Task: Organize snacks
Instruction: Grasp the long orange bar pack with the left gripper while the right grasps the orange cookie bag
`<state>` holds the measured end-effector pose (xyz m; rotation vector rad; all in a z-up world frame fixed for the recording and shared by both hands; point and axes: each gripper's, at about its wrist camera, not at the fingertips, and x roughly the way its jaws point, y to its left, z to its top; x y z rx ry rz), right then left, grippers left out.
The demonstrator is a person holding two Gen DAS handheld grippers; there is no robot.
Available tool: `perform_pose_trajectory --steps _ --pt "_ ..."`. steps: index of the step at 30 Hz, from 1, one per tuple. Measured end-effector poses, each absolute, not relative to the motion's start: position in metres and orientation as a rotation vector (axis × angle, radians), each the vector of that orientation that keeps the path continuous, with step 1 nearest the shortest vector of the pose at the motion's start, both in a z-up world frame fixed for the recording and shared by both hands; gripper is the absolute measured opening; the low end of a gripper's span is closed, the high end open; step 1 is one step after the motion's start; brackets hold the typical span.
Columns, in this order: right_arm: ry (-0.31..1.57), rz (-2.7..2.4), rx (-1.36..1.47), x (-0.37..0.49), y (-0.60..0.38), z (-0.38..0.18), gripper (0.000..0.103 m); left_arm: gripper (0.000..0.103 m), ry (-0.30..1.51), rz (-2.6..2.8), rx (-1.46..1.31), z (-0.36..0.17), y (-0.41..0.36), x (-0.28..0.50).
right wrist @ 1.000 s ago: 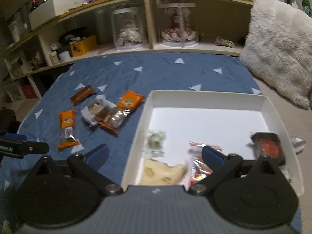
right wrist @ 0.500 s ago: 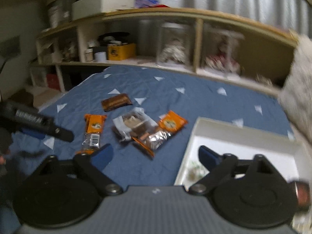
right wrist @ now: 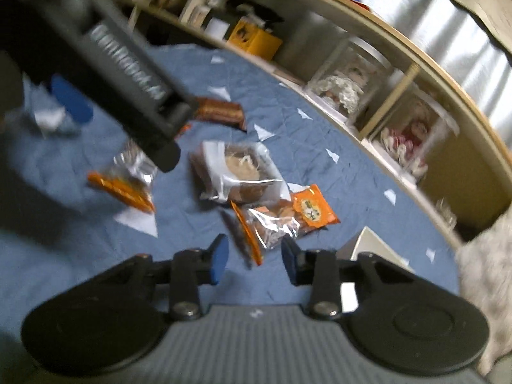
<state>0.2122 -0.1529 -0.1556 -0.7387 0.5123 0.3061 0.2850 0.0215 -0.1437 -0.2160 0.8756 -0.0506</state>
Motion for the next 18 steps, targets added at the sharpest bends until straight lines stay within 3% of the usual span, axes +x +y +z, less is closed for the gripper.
perform_pose_trajectory --steps 4,7,10,18 --pt "0.473 0.239 -0.895 0.211 -0.139 -0.171 0.027 0.103 0.887 -0.045 -0.215 -0.152 0.021 0.293" --pt "0.495 0.219 -0.94 0.214 -0.137 -0.177 0.008 0.103 0.893 -0.037 -0.177 -0.157 0.019 0.295" --pt "0.485 0.238 -0.98 0.208 -0.136 -0.179 0.0 0.103 0.893 -0.032 -0.131 -0.156 0.016 0.295" --pt "0.455 0.278 -0.98 0.193 -0.135 -0.171 0.001 0.103 0.886 -0.023 -0.136 -0.155 0.018 0.291"
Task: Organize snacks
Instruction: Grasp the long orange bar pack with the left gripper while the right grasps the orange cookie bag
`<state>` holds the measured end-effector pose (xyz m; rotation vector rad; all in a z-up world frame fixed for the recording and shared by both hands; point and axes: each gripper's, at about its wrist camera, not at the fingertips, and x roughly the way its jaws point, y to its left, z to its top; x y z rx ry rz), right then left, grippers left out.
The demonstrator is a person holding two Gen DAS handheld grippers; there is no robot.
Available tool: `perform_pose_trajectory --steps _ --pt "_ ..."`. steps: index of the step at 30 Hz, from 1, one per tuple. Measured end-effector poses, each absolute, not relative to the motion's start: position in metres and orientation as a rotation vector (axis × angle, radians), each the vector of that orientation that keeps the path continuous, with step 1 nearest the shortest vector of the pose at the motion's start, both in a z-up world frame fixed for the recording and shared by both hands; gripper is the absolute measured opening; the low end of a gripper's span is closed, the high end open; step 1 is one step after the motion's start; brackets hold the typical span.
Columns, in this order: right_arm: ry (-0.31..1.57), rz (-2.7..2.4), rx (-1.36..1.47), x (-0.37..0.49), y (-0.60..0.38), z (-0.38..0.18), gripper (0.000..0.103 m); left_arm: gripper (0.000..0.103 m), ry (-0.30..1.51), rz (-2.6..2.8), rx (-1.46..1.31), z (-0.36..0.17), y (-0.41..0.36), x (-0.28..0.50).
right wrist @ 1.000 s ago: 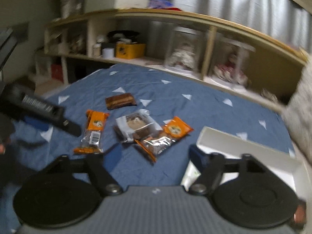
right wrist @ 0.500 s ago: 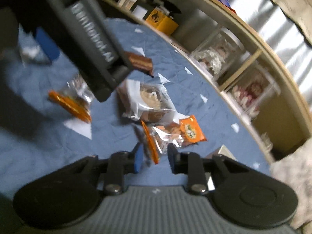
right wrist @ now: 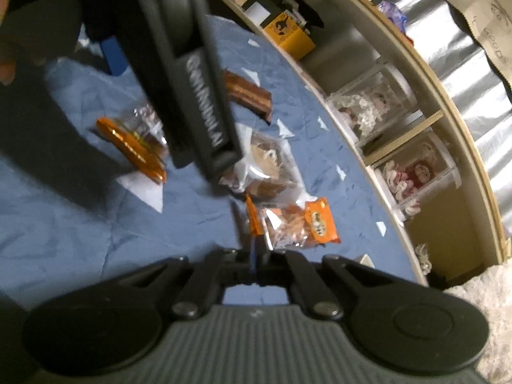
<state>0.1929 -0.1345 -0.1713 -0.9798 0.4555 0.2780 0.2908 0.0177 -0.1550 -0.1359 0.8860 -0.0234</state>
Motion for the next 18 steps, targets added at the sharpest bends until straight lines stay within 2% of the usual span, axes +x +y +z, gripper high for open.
perform_pose_trajectory --steps 2,5,6,10,11,12,18 --pt "0.428 0.259 -1.019 0.194 -0.131 -0.174 0.007 0.103 0.884 -0.034 -0.154 -0.154 0.018 0.29" --pt "0.428 0.266 -1.065 0.199 -0.126 -0.178 0.034 0.103 0.884 -0.037 -0.172 -0.153 0.019 0.29" --pt "0.425 0.264 -1.084 0.202 -0.125 -0.181 0.037 0.103 0.883 -0.037 -0.178 -0.152 0.019 0.29" --pt "0.461 0.258 -1.135 0.217 -0.122 -0.192 0.037 0.103 0.877 -0.04 -0.2 -0.152 0.021 0.293" --pt "0.467 0.251 -1.148 0.219 -0.121 -0.196 0.035 0.103 0.877 -0.04 -0.2 -0.152 0.02 0.294" --pt "0.463 0.241 -1.165 0.221 -0.12 -0.2 0.025 0.103 0.876 -0.04 -0.2 -0.152 0.02 0.296" --pt "0.438 0.274 -1.129 0.207 -0.127 -0.192 0.019 0.103 0.866 -0.036 -0.168 -0.156 0.017 0.303"
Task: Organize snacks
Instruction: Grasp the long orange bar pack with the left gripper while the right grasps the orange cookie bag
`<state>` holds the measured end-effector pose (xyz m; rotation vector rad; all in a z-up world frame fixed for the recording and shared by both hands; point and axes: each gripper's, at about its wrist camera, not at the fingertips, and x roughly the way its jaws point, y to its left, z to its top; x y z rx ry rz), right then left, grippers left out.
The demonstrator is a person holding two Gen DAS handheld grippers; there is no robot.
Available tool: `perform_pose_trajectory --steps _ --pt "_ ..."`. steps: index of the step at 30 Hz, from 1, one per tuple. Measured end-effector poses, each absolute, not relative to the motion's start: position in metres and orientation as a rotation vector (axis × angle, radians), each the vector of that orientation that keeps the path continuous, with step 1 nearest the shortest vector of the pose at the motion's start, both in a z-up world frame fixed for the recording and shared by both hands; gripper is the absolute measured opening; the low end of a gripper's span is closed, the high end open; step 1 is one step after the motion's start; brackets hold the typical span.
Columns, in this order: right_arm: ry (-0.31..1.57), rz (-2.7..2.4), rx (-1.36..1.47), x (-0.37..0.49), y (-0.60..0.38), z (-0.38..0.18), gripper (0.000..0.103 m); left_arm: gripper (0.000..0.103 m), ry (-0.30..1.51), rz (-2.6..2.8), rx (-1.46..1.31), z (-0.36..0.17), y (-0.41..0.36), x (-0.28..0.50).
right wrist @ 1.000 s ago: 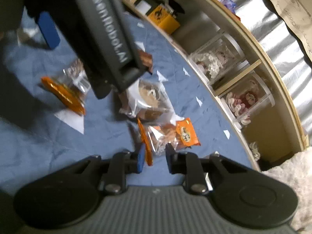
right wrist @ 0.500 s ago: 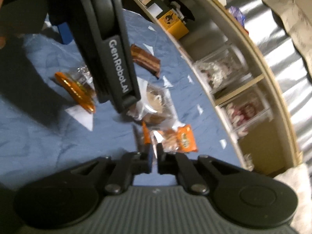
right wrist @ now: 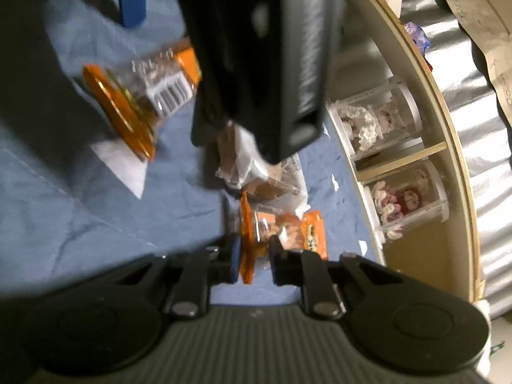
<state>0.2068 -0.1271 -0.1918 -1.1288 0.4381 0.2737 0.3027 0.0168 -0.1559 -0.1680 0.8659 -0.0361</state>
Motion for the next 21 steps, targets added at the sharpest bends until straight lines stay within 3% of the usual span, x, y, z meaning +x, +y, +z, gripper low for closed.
perform_pose_trajectory --steps 7,21 --pt "0.464 0.398 -1.079 0.167 -0.135 -0.173 0.016 0.103 0.889 -0.018 -0.018 -0.16 0.015 0.297" --pt "0.471 0.635 -1.103 0.085 -0.154 -0.155 0.013 0.103 0.941 -0.027 -0.02 -0.145 0.042 0.277"
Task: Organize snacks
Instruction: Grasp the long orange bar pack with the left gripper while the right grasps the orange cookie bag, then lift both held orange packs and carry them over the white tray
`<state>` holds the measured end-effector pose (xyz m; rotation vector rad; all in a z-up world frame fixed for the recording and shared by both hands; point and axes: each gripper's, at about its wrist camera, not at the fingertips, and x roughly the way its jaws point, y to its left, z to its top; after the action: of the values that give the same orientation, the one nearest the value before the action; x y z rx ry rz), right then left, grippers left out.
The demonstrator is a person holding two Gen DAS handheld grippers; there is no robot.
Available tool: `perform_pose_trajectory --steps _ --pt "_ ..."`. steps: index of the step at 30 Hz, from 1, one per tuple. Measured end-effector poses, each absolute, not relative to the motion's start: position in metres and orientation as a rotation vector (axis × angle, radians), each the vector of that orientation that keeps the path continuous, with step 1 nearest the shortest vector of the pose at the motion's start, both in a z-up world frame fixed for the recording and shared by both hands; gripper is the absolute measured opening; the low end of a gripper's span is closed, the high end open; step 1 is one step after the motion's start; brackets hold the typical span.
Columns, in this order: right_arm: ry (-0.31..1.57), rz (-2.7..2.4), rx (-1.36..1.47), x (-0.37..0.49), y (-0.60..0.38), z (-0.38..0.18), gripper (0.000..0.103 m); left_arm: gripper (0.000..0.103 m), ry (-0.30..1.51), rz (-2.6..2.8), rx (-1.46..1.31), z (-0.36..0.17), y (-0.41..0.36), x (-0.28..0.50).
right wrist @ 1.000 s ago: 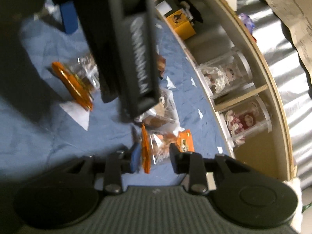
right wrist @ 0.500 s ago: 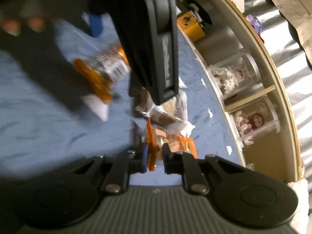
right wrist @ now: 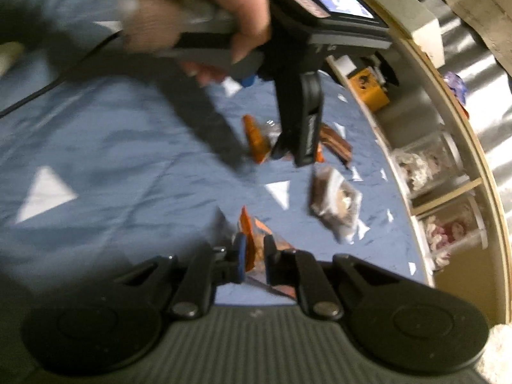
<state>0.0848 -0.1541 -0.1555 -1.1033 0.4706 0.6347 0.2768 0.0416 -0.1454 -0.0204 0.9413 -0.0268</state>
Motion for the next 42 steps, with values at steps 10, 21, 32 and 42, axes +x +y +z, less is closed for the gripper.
perform_pose_trajectory --steps 10,21,32,42 --pt "0.68 0.407 -0.556 0.127 -0.158 -0.122 0.044 0.09 0.902 -0.178 -0.029 -0.142 0.02 0.28" --pt "0.911 0.02 0.276 0.193 -0.186 -0.137 0.064 0.048 0.953 -0.182 0.009 -0.141 0.037 0.276" --pt "0.951 -0.147 0.349 0.212 -0.179 -0.167 0.065 0.045 1.014 -0.195 0.029 -0.133 0.045 0.258" --pt "0.941 0.116 0.296 0.202 -0.186 -0.171 0.045 0.047 0.929 -0.172 0.058 -0.131 0.038 0.268"
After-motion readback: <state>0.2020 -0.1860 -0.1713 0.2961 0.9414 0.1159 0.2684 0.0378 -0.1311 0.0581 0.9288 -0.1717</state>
